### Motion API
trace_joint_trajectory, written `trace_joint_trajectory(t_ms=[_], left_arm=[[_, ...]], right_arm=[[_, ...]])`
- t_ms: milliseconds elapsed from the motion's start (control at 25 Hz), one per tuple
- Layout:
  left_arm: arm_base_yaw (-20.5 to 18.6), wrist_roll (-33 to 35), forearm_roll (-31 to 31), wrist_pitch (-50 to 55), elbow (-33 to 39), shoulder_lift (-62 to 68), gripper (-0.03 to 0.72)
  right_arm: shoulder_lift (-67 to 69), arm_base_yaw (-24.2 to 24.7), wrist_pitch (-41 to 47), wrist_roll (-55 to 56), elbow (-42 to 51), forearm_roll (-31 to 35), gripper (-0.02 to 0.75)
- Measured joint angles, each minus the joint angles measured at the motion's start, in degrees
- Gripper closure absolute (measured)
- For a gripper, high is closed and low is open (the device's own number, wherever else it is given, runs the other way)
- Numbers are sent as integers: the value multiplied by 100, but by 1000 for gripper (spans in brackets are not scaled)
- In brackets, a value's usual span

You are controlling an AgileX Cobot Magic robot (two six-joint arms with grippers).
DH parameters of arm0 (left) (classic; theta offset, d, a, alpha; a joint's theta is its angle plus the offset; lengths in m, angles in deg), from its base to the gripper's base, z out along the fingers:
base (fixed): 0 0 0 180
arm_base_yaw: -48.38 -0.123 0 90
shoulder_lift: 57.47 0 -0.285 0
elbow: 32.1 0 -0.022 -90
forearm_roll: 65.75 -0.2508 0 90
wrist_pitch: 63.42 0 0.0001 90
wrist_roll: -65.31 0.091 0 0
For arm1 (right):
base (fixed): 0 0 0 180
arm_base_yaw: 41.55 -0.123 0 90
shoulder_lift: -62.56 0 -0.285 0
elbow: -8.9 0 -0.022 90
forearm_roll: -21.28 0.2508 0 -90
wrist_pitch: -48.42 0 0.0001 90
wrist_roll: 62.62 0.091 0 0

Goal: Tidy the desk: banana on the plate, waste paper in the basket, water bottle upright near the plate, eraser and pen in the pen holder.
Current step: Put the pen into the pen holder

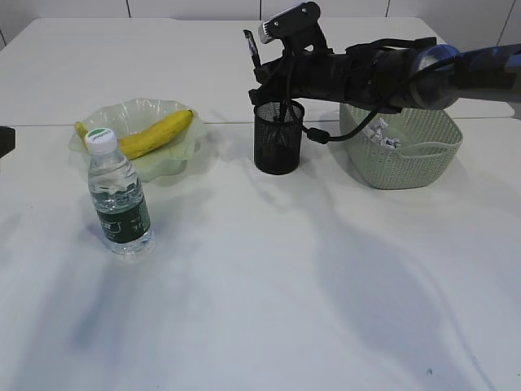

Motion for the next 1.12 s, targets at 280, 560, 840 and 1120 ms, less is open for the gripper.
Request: trace_joint_trajectory(t_ms=[280, 560, 840, 1120], left_arm=[[0, 0, 0, 0, 0, 0, 262], [0, 0, 0, 0, 0, 0, 262], [0, 0, 0, 0, 0, 0, 262], [0, 0, 0, 0, 0, 0, 262]], right_arm=[[0, 0, 8, 0, 0, 0, 694], [0, 0, 8, 0, 0, 0, 683], [0, 3, 13, 40, 0, 0, 668], [0, 3, 13, 115, 0, 0, 614]])
